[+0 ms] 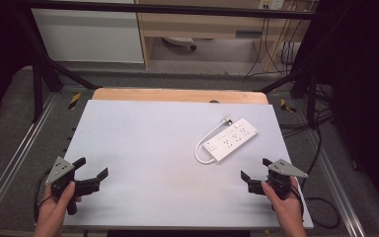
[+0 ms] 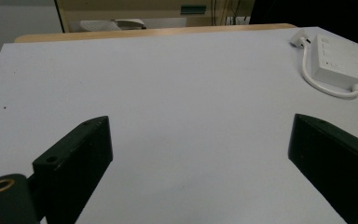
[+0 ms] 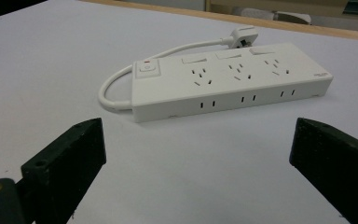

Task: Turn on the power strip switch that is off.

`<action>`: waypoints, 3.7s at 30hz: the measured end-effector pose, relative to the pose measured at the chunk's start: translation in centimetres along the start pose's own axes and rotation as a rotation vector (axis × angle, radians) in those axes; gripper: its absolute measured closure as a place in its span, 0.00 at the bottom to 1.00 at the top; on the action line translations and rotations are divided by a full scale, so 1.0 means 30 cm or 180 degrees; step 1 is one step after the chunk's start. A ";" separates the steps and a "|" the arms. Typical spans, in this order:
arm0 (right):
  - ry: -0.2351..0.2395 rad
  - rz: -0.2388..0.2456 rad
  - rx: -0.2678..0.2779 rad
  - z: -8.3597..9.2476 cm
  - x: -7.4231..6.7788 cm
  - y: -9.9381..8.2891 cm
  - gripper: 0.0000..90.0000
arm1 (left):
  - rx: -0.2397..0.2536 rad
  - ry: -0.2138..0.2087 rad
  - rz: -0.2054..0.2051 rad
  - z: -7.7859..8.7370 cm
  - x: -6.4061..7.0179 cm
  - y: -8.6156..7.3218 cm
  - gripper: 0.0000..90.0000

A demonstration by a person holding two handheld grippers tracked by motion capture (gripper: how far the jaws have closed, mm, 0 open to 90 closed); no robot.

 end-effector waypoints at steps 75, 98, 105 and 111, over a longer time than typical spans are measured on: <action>-0.0169 -0.0184 0.0192 -0.138 0.191 0.392 0.08 | -0.0135 0.0041 -0.0025 -0.009 -0.010 -0.021 0.07; -0.0494 -0.0372 0.0140 -0.274 0.317 0.377 0.10 | -0.0188 0.0025 -0.0058 -0.017 -0.003 -0.029 0.07; -0.0555 -0.0492 0.0157 -0.305 0.350 0.372 0.19 | -0.0188 0.0023 -0.0062 -0.017 -0.003 -0.029 0.07; -0.0594 -0.0566 0.0195 -0.329 0.367 0.371 0.29 | -0.0181 0.0024 -0.0037 -0.017 -0.005 -0.029 0.07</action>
Point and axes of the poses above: each handheld gripper's, and its own axes: z roughly backward along the jaws, y roughly out of its top, x roughly to its right, the point moved 7 cm from there along -z, roughly forward along the jaws, and after that the axes turned 1 degree about z, right-handed, at the moved point
